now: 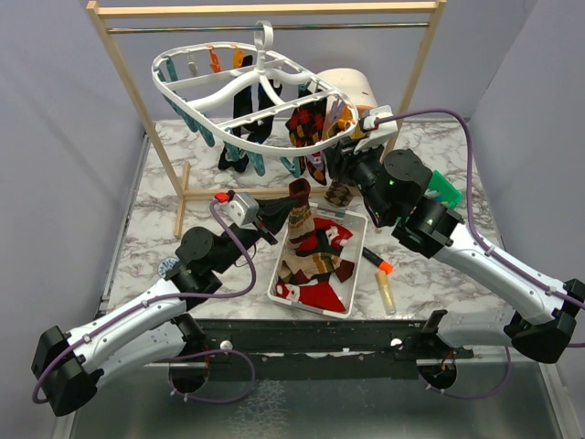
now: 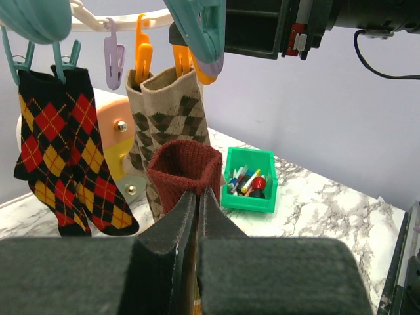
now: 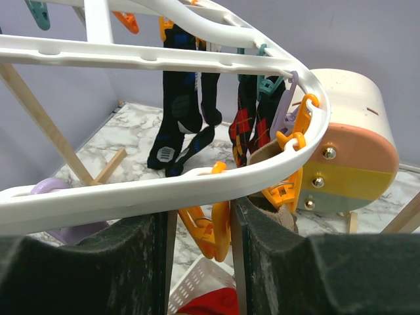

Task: Clip the socks to the hanger
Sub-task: Open the clamp at the hanger.

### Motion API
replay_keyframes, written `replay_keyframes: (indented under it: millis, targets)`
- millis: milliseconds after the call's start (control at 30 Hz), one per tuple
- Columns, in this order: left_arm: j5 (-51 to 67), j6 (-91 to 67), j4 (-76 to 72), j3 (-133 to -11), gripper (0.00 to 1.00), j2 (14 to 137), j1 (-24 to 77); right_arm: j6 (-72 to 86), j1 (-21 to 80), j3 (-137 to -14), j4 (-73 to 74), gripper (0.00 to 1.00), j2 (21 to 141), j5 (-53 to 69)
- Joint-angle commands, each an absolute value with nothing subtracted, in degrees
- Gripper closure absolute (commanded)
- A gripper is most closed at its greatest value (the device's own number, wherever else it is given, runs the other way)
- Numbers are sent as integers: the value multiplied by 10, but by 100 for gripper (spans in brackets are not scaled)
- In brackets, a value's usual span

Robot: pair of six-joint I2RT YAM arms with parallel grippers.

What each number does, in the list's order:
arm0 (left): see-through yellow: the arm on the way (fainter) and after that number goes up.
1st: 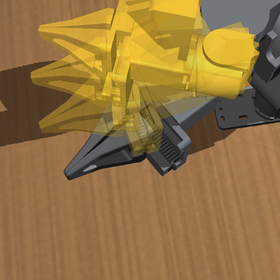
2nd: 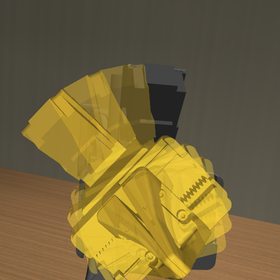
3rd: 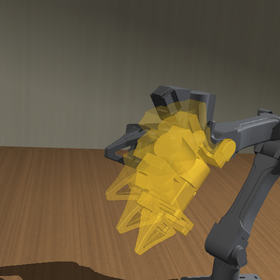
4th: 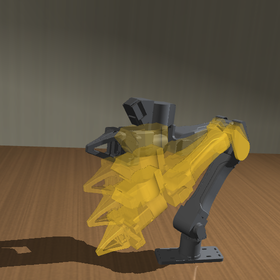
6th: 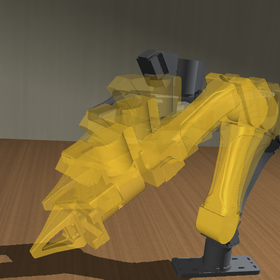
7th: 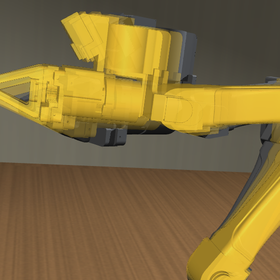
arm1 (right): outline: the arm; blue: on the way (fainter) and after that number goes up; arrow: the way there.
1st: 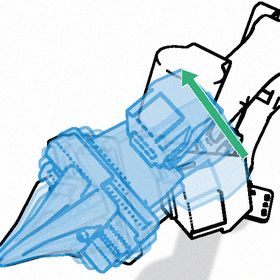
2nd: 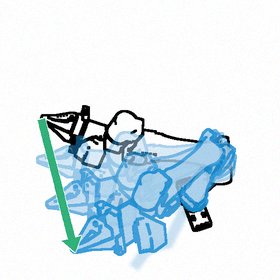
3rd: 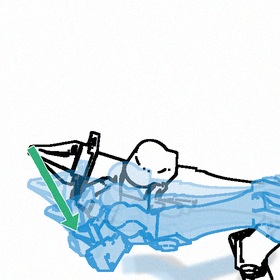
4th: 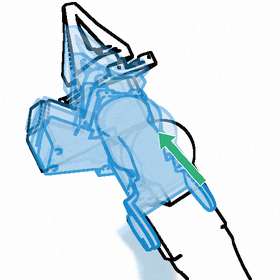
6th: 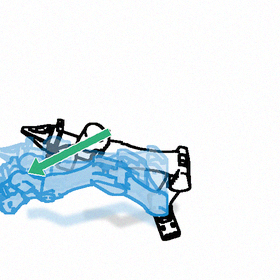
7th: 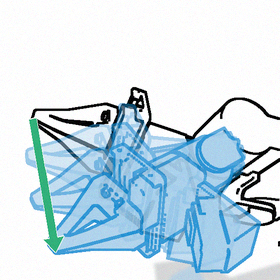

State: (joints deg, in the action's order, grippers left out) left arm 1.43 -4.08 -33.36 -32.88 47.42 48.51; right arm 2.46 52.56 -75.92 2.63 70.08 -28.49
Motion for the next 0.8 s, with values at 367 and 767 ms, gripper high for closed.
replay_keyframes:
  millis: [367,767]
  targets:
    - [21,-39,-346,-355,100,499,488,18,531,-777,25,96,698,-287]
    - [40,-11,-357,-405,100,547,488,40,531,-774,38,100,683,-270]
